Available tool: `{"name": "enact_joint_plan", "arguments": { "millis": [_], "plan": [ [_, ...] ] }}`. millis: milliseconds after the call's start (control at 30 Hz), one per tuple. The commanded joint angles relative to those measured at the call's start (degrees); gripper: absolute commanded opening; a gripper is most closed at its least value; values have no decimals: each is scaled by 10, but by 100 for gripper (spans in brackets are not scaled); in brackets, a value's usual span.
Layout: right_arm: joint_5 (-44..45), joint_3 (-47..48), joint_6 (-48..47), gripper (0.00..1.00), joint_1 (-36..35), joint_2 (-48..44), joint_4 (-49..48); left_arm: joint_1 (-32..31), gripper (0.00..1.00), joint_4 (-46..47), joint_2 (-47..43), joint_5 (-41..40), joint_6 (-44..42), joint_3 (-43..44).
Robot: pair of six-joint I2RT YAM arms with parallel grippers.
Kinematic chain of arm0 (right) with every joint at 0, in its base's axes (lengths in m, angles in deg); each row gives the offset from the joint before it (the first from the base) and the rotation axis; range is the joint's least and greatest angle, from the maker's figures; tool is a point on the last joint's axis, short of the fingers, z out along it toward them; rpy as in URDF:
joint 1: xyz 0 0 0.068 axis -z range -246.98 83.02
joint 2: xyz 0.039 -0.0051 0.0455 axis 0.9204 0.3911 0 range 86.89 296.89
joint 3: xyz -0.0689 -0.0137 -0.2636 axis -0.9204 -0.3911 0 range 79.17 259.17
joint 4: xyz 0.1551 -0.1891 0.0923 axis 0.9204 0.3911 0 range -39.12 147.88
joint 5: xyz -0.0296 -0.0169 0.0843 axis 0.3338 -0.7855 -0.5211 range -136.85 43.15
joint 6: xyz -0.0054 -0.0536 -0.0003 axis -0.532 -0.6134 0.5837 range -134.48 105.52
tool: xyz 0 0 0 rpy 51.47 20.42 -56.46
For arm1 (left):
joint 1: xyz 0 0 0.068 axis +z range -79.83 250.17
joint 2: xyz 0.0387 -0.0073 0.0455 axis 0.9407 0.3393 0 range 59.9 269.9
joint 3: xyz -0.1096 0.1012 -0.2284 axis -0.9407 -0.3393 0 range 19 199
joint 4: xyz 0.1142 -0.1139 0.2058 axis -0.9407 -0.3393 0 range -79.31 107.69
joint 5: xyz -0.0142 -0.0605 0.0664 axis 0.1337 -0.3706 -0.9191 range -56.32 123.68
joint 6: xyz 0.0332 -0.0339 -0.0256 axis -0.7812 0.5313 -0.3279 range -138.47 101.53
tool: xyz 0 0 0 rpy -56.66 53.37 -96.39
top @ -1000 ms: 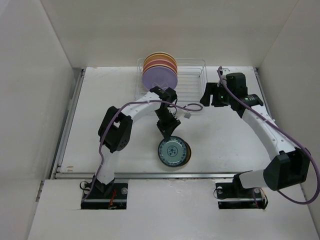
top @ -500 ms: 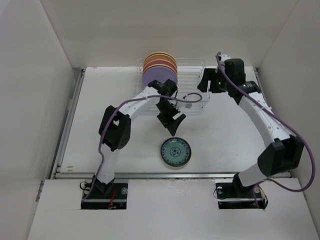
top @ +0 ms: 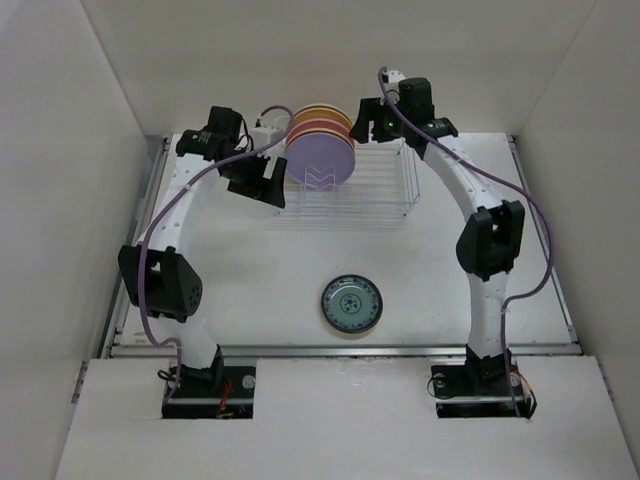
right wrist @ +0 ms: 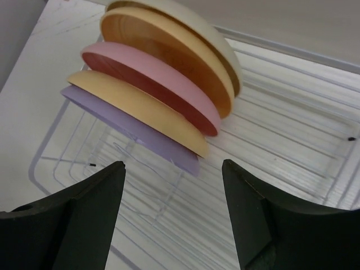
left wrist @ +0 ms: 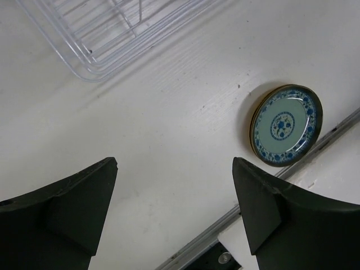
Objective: Unload the plates from the dish rack
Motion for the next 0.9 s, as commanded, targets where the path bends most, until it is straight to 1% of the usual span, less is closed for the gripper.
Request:
{"name": "enact_joint_plan", "arguments": {
  "millis": [0,100,133,167,300,333,367,500,567,667,800,833,867],
  "plan": [
    [-53,40,-15,76,-24,18,-49,20,81,14,22,-14,50,-22],
    [-47,33,-48,70,-43,41,-56,45,81,51,45,-33,104,-22],
    [-47,33,-55,62,-43,55,-56,60,81,56,51,-33,112,-12],
    [-41,33,-55,58,-43,60,-56,65,81,56,57,-38,118,-5],
    [-26,7,-62,57,-48,60,-66,72,81,56,73,-64,113,13],
    [-19,-6,-62,55,-49,60,-72,72,81,56,73,-64,113,13],
    [-12,-6,-67,50,-49,60,-79,72,81,61,73,-72,105,13],
    [1,21,-67,49,-49,93,-79,72,81,61,86,-85,87,8],
    [21,33,-67,46,-55,105,-79,72,81,67,98,-85,80,14],
    [62,33,-67,41,-60,105,-79,72,81,67,128,-90,80,50],
    [68,33,-73,29,-60,110,-79,72,81,53,175,-90,86,109],
    [68,33,-73,19,-65,110,-79,72,81,47,182,-90,86,117],
    [68,33,-73,14,-65,110,-79,72,81,47,188,-90,86,130]
  ]
}}
